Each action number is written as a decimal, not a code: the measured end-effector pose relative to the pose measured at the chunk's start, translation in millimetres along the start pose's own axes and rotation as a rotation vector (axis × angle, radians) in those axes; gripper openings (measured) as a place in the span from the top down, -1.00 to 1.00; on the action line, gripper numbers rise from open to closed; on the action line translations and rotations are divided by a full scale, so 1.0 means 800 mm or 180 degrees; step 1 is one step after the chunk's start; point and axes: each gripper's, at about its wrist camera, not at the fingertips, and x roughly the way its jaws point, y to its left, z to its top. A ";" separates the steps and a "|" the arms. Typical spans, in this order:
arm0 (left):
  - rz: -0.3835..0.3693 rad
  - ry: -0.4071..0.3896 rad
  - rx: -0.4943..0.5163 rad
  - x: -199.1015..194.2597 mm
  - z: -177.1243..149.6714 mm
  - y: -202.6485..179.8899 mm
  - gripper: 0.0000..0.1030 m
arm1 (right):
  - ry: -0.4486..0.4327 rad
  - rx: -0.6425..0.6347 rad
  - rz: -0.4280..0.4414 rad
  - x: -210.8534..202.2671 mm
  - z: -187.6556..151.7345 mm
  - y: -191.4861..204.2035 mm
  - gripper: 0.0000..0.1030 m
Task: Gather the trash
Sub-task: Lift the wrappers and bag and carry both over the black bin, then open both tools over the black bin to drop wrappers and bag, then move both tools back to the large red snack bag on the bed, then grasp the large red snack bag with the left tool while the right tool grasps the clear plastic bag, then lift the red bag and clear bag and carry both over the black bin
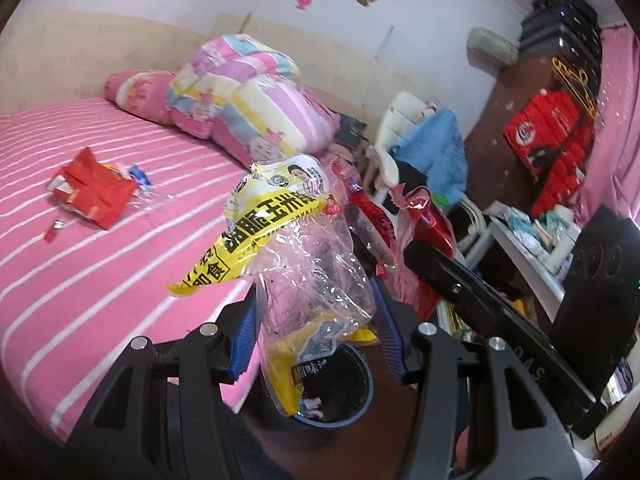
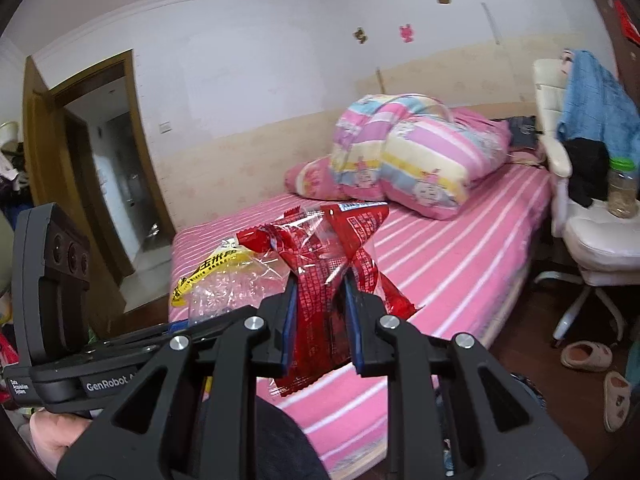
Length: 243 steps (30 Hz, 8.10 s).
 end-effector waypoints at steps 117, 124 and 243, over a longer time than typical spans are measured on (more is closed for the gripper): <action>0.0604 0.0165 -0.1718 0.116 0.073 0.437 -0.78 | 0.0777 -0.0386 0.0112 0.439 -0.048 0.092 -0.88; 0.0614 0.0278 -0.1973 0.163 0.088 0.481 -0.78 | 0.1006 -0.0535 -0.0018 0.493 -0.050 0.084 -0.88; -0.0327 -0.0811 -0.1823 -0.102 0.038 0.257 0.75 | 0.0749 0.0086 0.0797 0.179 -0.027 0.091 0.41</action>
